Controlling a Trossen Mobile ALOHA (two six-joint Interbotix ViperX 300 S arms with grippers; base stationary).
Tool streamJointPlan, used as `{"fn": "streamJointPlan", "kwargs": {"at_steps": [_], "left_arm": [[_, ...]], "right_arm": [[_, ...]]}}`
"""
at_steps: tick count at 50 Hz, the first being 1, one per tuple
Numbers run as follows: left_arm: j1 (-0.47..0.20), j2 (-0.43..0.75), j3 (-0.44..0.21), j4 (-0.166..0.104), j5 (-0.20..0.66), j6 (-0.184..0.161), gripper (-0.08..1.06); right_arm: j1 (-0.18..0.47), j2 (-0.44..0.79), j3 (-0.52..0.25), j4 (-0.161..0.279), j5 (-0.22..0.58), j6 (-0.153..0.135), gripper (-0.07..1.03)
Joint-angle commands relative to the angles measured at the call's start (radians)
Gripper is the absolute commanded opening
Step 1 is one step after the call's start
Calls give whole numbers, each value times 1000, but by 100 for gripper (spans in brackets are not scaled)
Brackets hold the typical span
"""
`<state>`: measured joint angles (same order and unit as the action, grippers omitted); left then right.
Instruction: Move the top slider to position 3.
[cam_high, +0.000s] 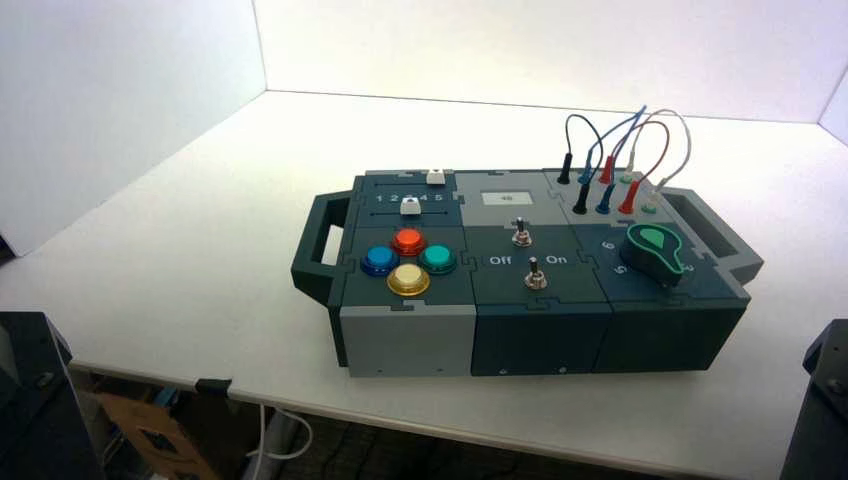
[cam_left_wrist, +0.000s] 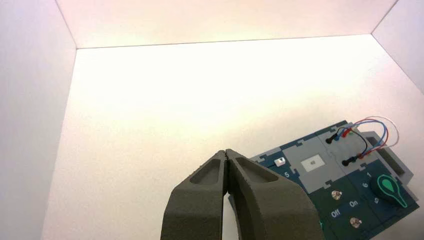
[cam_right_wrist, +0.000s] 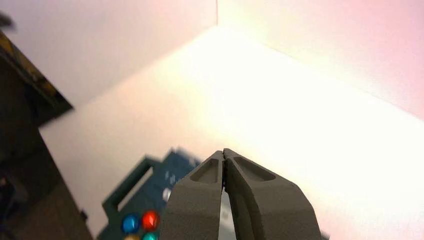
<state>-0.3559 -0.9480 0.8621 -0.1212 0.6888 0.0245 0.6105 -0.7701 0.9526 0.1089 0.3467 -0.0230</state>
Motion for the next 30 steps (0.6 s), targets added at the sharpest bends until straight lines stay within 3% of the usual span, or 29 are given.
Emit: {"fn": "streamJointPlan", "kwargs": {"at_steps": [1, 7, 15, 30], "left_arm": [[2, 29, -32, -3, -11, -9, -3], [2, 37, -23, 3, -21, 5, -3], [2, 48, -14, 3, -23, 11, -3], [2, 41, 11, 3, -28, 12, -3]], "right_arm": [[2, 67, 12, 26, 15, 3, -2], [0, 155, 37, 37, -3, 5, -2], [5, 288, 38, 83, -61, 2, -2], [38, 558, -100, 84, -81, -11, -2]]}}
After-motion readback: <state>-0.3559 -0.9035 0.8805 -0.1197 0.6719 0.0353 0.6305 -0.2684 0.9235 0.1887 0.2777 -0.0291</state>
